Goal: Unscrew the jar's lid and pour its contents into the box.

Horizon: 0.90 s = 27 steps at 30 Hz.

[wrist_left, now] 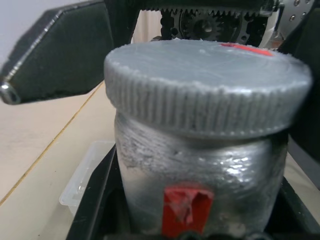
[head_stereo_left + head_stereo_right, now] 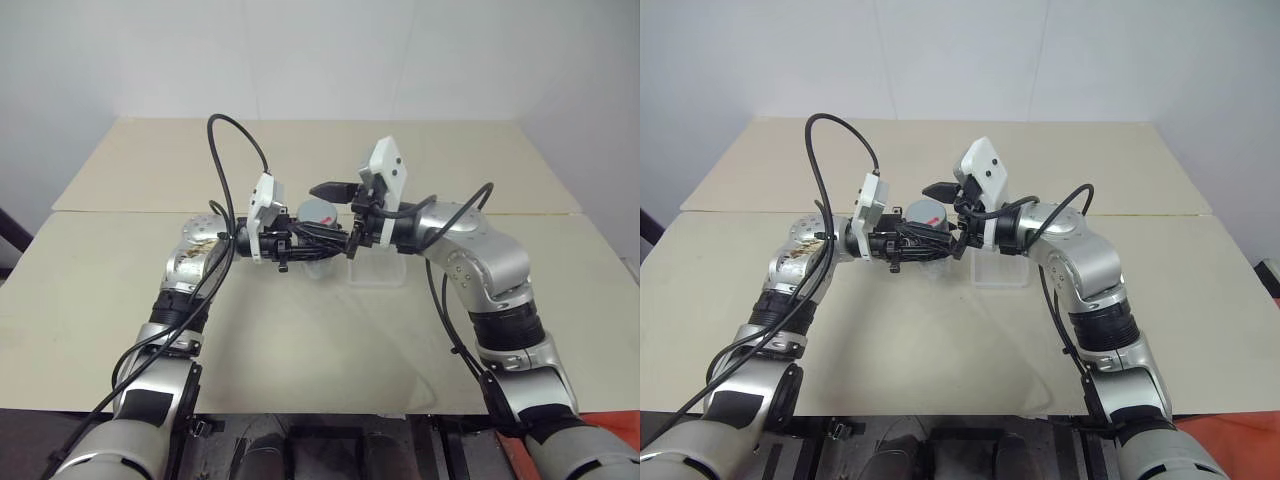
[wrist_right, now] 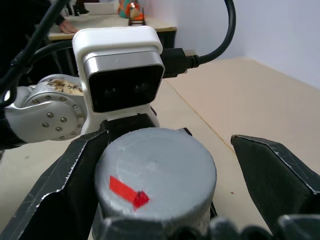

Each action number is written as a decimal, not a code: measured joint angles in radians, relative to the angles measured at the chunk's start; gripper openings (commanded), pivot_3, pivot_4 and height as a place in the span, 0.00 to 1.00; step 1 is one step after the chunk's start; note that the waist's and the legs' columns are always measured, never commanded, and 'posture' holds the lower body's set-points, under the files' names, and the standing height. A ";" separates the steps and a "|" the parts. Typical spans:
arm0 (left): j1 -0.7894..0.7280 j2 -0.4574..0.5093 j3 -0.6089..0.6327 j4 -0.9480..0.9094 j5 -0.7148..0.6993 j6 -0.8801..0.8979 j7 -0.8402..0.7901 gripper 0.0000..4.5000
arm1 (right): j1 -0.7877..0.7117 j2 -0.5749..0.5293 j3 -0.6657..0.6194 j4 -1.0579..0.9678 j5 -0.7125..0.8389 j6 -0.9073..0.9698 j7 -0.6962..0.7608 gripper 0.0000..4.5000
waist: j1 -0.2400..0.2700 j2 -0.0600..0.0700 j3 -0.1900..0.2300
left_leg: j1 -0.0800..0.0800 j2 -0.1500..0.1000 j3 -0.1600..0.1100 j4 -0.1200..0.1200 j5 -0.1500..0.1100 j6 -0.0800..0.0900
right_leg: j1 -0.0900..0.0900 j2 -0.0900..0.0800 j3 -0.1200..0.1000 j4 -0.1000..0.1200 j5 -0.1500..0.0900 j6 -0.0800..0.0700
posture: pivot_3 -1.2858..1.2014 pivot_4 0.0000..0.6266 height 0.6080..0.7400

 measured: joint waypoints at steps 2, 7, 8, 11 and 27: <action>0.006 0.007 0.005 -0.010 -0.002 0.008 0.001 0.43 | -0.002 -0.009 -0.006 0.012 0.010 -0.003 0.024 0.99 | 0.000 0.000 0.000 | 0.000 0.000 0.000 0.000 0.000 0.000 | 0.000 0.000 0.000 0.000 0.000 0.000 | 0.52 0.24 1.00; 0.023 0.025 0.025 -0.029 -0.005 0.016 0.010 0.43 | 0.001 -0.051 -0.027 0.035 0.042 -0.015 0.089 0.99 | 0.001 0.000 0.000 | 0.000 0.001 0.000 0.000 0.000 0.000 | 0.000 0.000 0.000 0.000 0.000 0.000 | 0.52 0.24 1.00; 0.026 0.032 0.033 -0.038 -0.006 0.021 0.012 0.43 | 0.006 -0.068 -0.040 0.041 0.052 -0.024 0.112 0.99 | 0.001 0.000 0.000 | 0.000 0.001 0.000 0.000 0.000 0.000 | 0.000 0.000 0.000 0.000 0.000 0.000 | 0.52 0.24 1.00; 0.040 0.050 0.045 -0.056 -0.014 0.030 0.002 0.43 | 0.010 -0.105 -0.086 0.083 0.057 -0.041 0.131 0.99 | 0.003 0.000 0.000 | 0.000 0.001 0.000 0.000 0.000 0.000 | 0.000 -0.001 0.000 0.000 0.000 0.000 | 0.52 0.24 1.00; 0.060 0.040 0.044 -0.080 -0.027 0.034 0.014 0.43 | 0.040 -0.104 -0.109 -0.051 0.136 -0.036 0.193 0.99 | 0.001 0.000 0.000 | 0.000 0.001 0.000 0.000 0.000 0.000 | 0.000 0.000 0.000 0.000 0.000 0.000 | 0.52 0.24 1.00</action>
